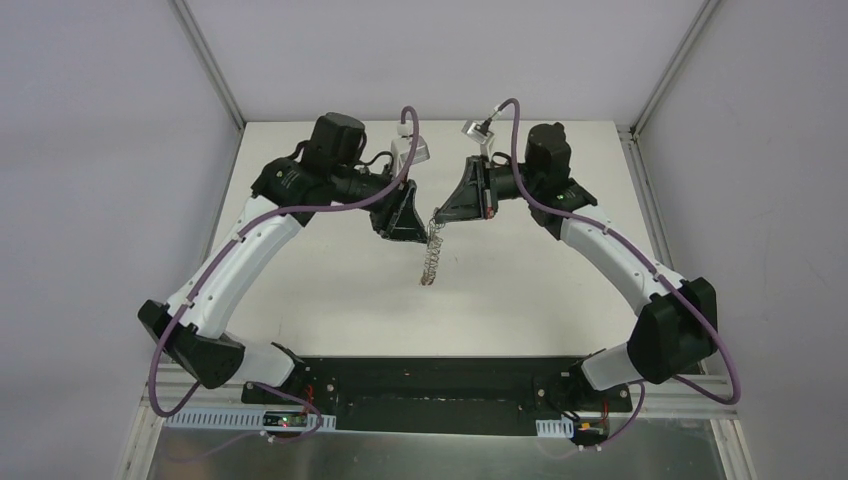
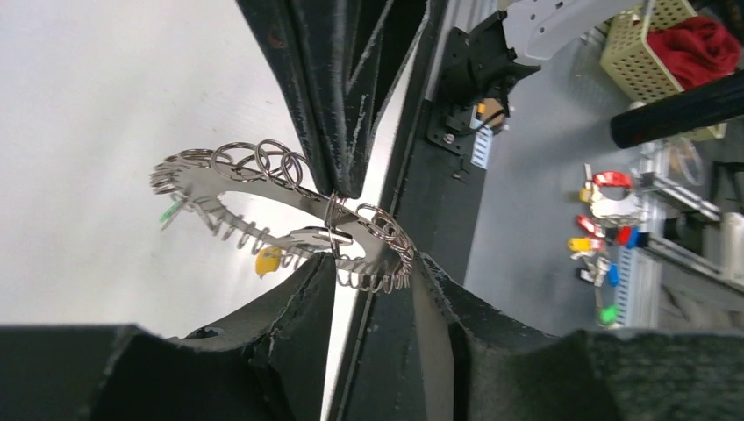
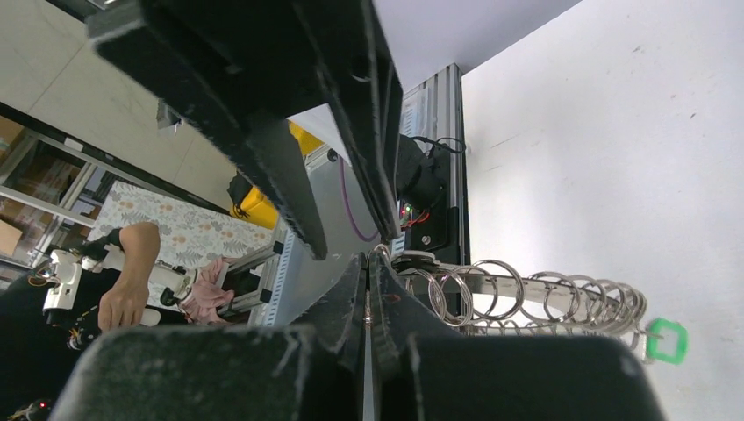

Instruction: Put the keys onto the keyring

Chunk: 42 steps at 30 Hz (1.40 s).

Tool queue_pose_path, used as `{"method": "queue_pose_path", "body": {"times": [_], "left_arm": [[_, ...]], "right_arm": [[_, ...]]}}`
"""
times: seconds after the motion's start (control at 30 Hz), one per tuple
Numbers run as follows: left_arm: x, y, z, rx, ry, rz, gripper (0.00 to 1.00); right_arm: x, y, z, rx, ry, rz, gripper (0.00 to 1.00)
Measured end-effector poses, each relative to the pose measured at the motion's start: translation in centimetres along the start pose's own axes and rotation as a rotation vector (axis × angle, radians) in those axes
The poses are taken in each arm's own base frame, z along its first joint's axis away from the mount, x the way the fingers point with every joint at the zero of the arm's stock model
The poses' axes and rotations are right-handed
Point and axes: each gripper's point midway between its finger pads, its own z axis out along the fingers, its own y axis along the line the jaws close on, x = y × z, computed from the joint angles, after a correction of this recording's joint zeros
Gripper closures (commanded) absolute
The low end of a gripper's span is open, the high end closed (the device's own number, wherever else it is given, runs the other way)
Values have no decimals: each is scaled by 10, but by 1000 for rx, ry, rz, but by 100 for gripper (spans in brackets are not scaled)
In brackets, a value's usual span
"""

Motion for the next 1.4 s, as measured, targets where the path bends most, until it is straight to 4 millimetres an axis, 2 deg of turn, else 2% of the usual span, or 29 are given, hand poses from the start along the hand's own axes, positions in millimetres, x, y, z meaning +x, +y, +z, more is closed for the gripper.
{"method": "queue_pose_path", "body": {"times": [0.17,0.33,0.77,1.13,1.27,1.4], "left_arm": [[-5,2,-8,-46,-68,143,59],[-11,11,-7,-76,-91,247,61],[-9,24,-4,-96,-76,377,69],[-6,28,6,-84,-61,407,89],[-6,29,7,-84,-61,416,99],[-4,31,8,-84,-58,415,100]], "right_arm": [[-2,-7,1,-1,-10,41,100],[-3,-12,2,-1,-12,69,100],[-5,-13,3,-4,-17,74,100],[-5,-14,2,-2,-19,77,100],[-5,-14,1,1,-21,78,100],[-4,-16,1,4,-22,85,100]]}}
